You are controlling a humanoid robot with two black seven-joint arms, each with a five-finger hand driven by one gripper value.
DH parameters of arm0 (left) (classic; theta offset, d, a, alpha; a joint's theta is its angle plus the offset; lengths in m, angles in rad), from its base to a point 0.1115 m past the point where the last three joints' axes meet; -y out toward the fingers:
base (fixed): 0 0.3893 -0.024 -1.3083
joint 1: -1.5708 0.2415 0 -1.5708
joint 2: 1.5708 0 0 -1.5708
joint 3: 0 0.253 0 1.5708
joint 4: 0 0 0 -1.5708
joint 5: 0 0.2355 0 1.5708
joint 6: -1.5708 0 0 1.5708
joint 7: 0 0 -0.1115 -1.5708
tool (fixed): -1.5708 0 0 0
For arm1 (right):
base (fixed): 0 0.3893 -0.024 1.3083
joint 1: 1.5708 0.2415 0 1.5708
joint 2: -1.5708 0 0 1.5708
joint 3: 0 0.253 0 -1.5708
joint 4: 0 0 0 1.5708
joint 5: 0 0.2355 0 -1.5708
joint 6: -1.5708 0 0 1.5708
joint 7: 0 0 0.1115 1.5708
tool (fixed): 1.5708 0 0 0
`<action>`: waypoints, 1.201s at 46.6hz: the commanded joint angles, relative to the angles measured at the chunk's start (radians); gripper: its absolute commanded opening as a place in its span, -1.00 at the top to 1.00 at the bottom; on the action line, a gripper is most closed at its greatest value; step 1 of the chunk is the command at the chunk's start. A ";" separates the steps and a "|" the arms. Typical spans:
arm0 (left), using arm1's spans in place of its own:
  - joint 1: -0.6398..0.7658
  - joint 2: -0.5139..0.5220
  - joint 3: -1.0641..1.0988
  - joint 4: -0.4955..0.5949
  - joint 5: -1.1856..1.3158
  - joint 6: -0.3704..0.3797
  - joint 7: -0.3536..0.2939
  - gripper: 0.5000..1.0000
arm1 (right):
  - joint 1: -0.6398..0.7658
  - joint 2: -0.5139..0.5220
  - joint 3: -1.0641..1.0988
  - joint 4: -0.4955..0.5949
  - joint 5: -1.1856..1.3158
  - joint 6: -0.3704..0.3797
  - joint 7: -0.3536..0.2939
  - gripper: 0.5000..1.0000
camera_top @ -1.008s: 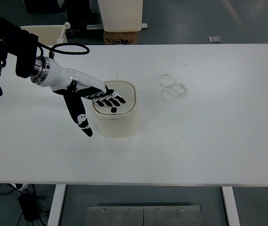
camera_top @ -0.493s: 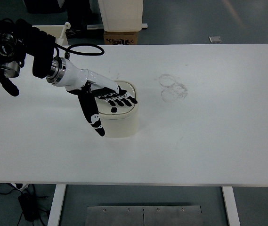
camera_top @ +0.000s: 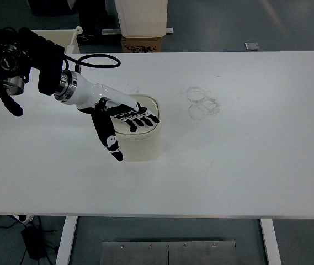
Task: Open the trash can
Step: 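Press the lid button with the left hand and lift the lid open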
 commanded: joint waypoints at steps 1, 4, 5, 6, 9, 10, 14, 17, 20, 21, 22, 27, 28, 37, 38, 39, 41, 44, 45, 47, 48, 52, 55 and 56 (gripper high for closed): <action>0.006 -0.002 0.000 0.000 0.000 0.000 -0.002 -1.00 | 0.000 0.000 0.000 0.000 0.002 0.000 0.000 -0.97; 0.006 -0.002 -0.001 0.000 0.000 0.002 0.000 -1.00 | 0.000 0.000 0.000 0.000 0.000 0.000 0.000 -0.97; 0.006 -0.002 0.000 0.000 0.000 0.002 -0.002 -1.00 | 0.000 0.000 0.000 0.000 0.000 0.000 0.000 -0.97; 0.006 -0.002 0.000 -0.001 0.000 0.002 -0.002 -1.00 | 0.000 0.000 0.000 0.000 0.000 0.000 0.000 -0.97; 0.006 -0.002 -0.001 -0.003 0.000 0.009 -0.002 -1.00 | 0.000 0.000 0.000 0.000 0.000 0.000 0.000 -0.97; 0.006 -0.002 -0.001 -0.002 0.000 0.011 -0.002 -1.00 | 0.000 0.000 0.000 0.000 0.000 0.000 0.000 -0.97; 0.008 -0.003 0.000 -0.002 0.000 0.012 -0.002 -1.00 | 0.000 0.000 0.000 0.000 0.000 0.000 0.000 -0.97; 0.011 -0.003 0.000 -0.002 0.000 0.014 -0.002 -1.00 | 0.000 0.000 0.000 0.000 0.000 0.000 0.000 -0.97; 0.020 -0.003 0.000 -0.003 0.000 0.015 -0.002 -1.00 | 0.000 0.000 0.000 0.000 0.000 0.000 0.000 -0.97; 0.021 -0.003 0.000 -0.003 0.000 0.015 0.000 -1.00 | 0.000 0.000 0.000 0.000 0.000 0.000 0.000 -0.97; 0.021 -0.003 0.000 -0.002 0.000 0.015 -0.002 -1.00 | 0.000 0.000 0.000 0.000 0.000 0.000 0.000 -0.97; 0.025 -0.003 0.000 -0.003 0.000 0.015 -0.002 -1.00 | 0.000 0.000 0.000 0.000 0.000 0.000 0.000 -0.97; 0.026 -0.003 0.000 -0.003 0.000 0.015 -0.002 -1.00 | 0.000 0.000 0.000 0.000 0.000 0.000 0.000 -0.97; 0.025 -0.003 0.000 -0.005 0.000 0.022 -0.002 -1.00 | 0.000 0.000 0.000 0.000 0.000 0.000 0.000 -0.97; 0.021 -0.003 0.000 -0.003 -0.002 0.022 -0.002 -1.00 | 0.000 0.000 0.000 0.000 0.002 0.000 0.000 -0.97; 0.015 -0.002 -0.003 -0.002 -0.002 0.022 -0.002 -1.00 | 0.000 0.000 0.000 0.000 0.000 0.000 0.000 -0.97; 0.006 0.001 -0.006 0.000 -0.011 0.023 -0.002 -1.00 | 0.000 0.000 0.000 0.000 0.000 0.000 0.000 -0.97; -0.026 0.004 -0.009 0.000 -0.012 0.025 -0.003 -1.00 | 0.000 0.000 0.000 0.000 0.000 0.000 0.000 -0.97; -0.034 0.006 -0.011 0.000 -0.014 0.026 -0.003 -1.00 | 0.000 0.000 0.000 0.000 0.000 0.000 0.000 -0.97; -0.044 0.011 -0.012 0.000 -0.017 0.026 -0.003 -1.00 | 0.000 0.000 0.000 0.000 0.000 0.000 0.000 -0.97; -0.048 0.012 -0.017 0.000 -0.018 0.026 -0.005 -1.00 | 0.000 0.000 0.000 0.000 0.000 0.000 0.000 -0.97; -0.046 0.017 -0.087 0.012 -0.023 0.025 -0.005 -1.00 | 0.000 0.000 0.000 0.000 0.000 0.000 0.000 -0.97; -0.041 0.021 -0.162 0.035 -0.034 0.020 -0.006 -1.00 | 0.000 0.000 0.000 0.000 0.000 0.000 0.000 -0.97; -0.040 0.029 -0.185 0.043 -0.038 0.018 -0.006 -1.00 | 0.000 0.000 0.000 0.000 0.002 0.000 0.000 -0.97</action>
